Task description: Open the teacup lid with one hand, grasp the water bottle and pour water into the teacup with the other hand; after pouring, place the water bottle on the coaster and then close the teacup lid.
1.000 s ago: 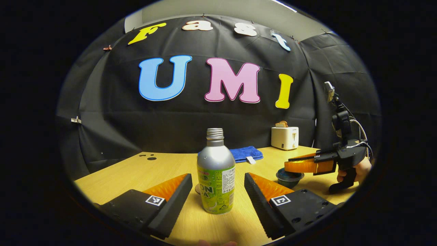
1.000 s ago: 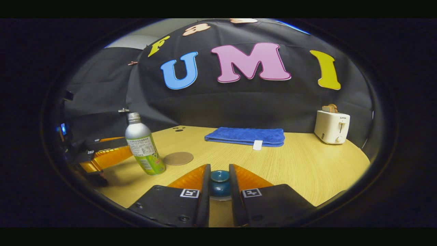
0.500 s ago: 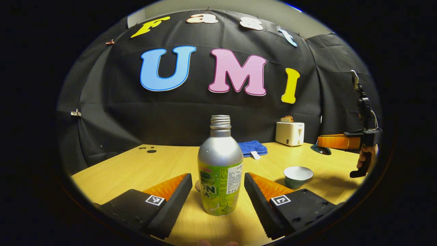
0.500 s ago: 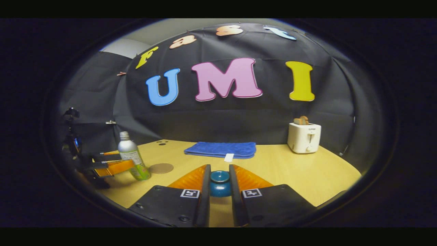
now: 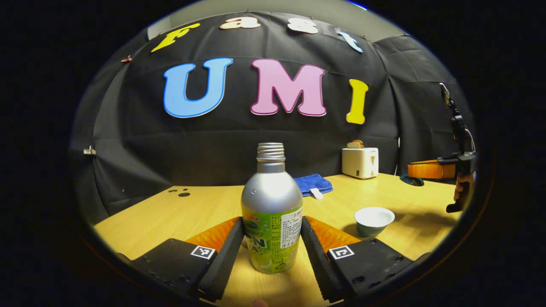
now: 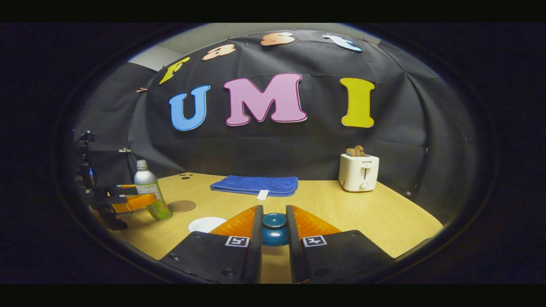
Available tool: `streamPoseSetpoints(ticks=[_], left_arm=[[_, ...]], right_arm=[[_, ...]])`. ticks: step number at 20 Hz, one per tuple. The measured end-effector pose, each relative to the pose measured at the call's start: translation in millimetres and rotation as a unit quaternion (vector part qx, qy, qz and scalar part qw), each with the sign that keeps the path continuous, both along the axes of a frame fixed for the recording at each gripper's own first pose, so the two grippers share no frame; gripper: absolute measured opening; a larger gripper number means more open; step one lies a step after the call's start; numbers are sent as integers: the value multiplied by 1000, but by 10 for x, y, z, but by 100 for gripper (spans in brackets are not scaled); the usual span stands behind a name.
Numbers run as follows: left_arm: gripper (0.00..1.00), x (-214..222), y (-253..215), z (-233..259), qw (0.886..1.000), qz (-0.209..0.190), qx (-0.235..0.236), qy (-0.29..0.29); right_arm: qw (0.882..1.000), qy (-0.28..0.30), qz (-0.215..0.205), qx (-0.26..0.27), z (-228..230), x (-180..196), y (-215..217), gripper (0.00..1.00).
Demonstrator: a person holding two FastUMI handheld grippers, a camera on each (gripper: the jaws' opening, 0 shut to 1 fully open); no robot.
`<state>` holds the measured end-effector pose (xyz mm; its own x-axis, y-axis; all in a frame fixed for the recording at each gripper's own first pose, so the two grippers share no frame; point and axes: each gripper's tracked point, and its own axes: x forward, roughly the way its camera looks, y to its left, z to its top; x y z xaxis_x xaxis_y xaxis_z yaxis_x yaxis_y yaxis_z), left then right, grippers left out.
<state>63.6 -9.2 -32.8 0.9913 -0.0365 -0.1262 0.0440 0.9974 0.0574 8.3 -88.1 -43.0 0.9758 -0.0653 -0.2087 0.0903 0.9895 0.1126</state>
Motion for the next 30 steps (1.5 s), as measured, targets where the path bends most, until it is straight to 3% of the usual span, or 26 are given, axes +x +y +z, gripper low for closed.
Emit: streamPoseSetpoints(ticks=[3, 4, 8, 10, 11, 12, 14, 17, 19, 20, 22, 26, 30], left_arm=[[81, 41, -11, 254, 992, -2, 123, -28], [79, 61, -21, 303, 986, -5, 166, -27], [80, 165, -101, 243, 958, -44, 284, 4], [81, 227, -154, 234, 933, -58, 356, 10], [81, 255, -182, 238, 912, -65, 405, 9], [81, 287, -211, 242, 897, -70, 437, 8], [80, 317, -345, 176, 866, -92, 492, 9], [80, 339, -474, 131, 840, -114, 531, 11], [80, 394, -547, 94, 810, -123, 574, 5], [80, 403, -578, 79, 796, -126, 592, 4], [80, 388, -579, 66, 772, -133, 622, 7], [80, 365, -596, 71, 747, -133, 652, 1], [80, 374, -607, 82, 711, -126, 692, -21]], right_arm=[[1000, -7, -6, 8, 46, -20, -47, 35], [1000, -6, -10, 3, 53, -30, -83, 30], [1000, -13, -16, 13, 104, -65, -163, 30], [1000, -14, -7, 25, 131, -84, -143, 30], [999, -18, -4, 28, 156, -94, -136, 26], [999, -21, -4, 25, 190, -99, -148, 30], [1000, -17, -9, 1, 203, -124, -198, 30], [999, -17, -17, -26, 242, -145, -235, 30], [999, -16, -18, -23, 233, -154, -244, 30], [999, -15, -20, -24, 225, -158, -267, 26], [999, -14, -26, -30, 231, -163, -306, 30], [999, -16, -29, -34, 252, -172, -315, 30], [999, -15, -27, -33, 238, -167, -300, 30]])
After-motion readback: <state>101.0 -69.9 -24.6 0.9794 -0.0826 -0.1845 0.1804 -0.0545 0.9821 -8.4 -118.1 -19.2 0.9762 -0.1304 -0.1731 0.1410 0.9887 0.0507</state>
